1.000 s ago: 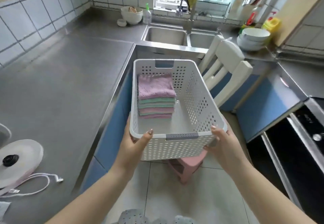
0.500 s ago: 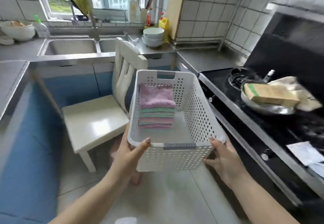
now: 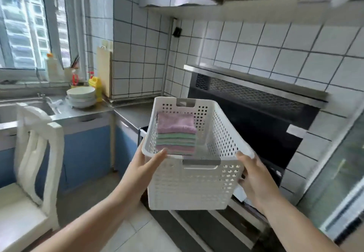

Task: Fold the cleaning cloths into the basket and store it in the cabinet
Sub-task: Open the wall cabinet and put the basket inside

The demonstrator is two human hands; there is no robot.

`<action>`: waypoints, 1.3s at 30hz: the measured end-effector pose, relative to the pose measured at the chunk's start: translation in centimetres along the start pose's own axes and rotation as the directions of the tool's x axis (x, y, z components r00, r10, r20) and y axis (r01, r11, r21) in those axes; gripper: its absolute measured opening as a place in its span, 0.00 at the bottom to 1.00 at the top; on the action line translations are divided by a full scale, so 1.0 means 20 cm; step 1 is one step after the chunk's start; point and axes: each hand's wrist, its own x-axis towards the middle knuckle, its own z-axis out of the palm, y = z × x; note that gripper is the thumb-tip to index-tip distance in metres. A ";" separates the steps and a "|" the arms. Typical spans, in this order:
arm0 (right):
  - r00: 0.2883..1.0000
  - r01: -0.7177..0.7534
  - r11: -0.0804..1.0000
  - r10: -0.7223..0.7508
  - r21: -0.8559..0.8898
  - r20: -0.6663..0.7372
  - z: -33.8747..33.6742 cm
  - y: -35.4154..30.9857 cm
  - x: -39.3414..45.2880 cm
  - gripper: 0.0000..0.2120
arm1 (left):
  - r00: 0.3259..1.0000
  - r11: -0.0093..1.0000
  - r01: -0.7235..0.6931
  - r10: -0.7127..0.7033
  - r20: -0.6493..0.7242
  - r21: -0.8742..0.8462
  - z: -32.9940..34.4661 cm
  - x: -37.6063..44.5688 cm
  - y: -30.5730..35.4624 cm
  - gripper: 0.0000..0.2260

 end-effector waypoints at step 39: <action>0.666 0.560 0.740 -0.670 -0.373 -0.329 0.22 -2.52 1.12 0.09 | 0.722 0.776 -0.622 0.620 0.307 -0.104 0.60 2.10 1.63 0.26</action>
